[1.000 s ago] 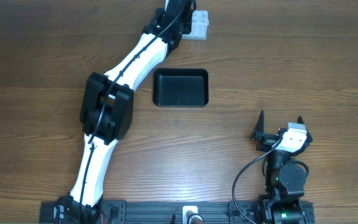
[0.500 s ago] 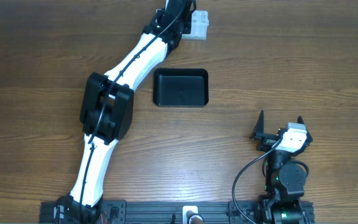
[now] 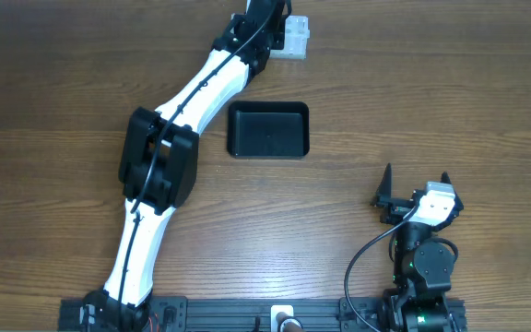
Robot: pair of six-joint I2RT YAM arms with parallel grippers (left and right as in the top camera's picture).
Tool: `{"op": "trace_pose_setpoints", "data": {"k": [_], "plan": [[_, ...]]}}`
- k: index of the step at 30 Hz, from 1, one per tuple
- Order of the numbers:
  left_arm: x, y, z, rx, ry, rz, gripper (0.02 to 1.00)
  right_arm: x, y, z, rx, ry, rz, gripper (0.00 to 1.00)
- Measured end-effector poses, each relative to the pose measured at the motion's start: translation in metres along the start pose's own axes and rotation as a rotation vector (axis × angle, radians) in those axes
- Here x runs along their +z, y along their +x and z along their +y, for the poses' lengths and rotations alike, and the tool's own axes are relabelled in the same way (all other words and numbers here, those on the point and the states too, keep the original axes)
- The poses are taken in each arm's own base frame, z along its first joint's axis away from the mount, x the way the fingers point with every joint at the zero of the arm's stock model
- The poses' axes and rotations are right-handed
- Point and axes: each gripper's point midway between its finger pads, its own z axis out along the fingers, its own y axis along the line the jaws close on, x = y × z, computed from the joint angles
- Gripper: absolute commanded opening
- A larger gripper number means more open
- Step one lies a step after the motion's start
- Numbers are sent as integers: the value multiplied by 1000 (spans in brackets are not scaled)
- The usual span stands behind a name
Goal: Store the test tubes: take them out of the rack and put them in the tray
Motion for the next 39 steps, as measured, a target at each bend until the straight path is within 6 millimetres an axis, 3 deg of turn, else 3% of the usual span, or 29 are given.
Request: {"op": "trace_pose_setpoints", "data": {"k": [12,16,21,25,28,31,36,39], "plan": [[-1,-1,0,1,2,0,134,0,0,0,0,0,0,993],[-11,-13,-1,13,7,-18,126,0,0,0,0,0,0,993],[-54,-63,-1,12,30,-113,110,0,0,0,0,0,0,993],[-111,-114,2,-3,54,-206,93,0,0,0,0,0,0,993],[-149,-130,5,-4,63,-210,40,0,0,0,0,0,0,993],[-174,-109,7,0,56,-93,42,0,0,0,0,0,0,991],[-183,-9,15,-6,-34,287,40,0,0,0,-1,0,0,991],[-176,34,15,-23,-87,414,42,0,0,0,0,0,0,991]]}}
